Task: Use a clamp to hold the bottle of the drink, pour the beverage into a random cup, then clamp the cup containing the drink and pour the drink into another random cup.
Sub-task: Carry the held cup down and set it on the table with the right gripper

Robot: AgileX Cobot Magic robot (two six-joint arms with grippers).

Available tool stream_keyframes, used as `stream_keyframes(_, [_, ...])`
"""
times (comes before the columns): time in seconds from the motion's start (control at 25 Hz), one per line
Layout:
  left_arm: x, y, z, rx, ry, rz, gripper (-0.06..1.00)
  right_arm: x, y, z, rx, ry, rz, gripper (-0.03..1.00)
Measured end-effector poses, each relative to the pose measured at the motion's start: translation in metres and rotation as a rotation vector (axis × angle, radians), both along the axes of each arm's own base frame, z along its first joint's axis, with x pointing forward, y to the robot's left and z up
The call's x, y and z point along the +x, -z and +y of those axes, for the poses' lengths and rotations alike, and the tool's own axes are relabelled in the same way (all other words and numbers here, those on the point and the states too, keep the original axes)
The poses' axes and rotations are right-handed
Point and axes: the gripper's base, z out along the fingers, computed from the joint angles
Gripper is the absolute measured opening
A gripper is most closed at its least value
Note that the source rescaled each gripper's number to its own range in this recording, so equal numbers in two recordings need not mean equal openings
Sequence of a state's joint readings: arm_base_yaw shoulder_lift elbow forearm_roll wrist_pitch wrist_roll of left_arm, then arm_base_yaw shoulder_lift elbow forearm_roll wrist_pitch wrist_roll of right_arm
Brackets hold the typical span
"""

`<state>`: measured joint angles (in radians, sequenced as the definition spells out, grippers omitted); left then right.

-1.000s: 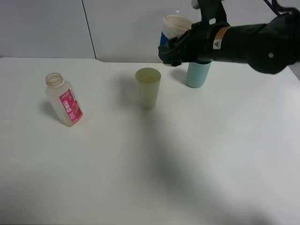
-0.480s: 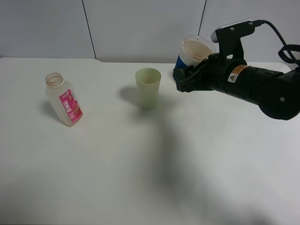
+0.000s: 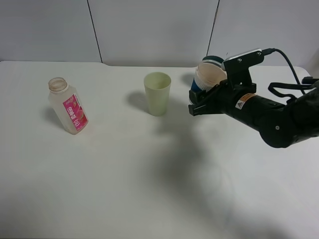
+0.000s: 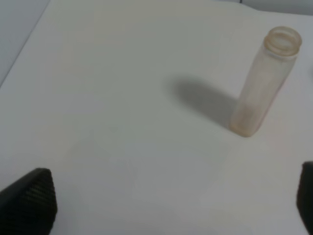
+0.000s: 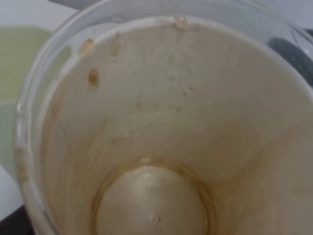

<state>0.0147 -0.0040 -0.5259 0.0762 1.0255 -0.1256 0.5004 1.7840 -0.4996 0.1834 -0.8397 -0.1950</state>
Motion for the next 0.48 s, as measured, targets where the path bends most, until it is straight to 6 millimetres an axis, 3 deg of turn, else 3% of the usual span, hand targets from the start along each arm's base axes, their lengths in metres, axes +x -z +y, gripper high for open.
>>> stream_keyframes(0.48, [0.0, 0.0, 0.0, 0.0, 0.0, 0.0, 1.0, 0.005, 0.039, -0.002, 0.032, 0.059, 0.02, 0.0])
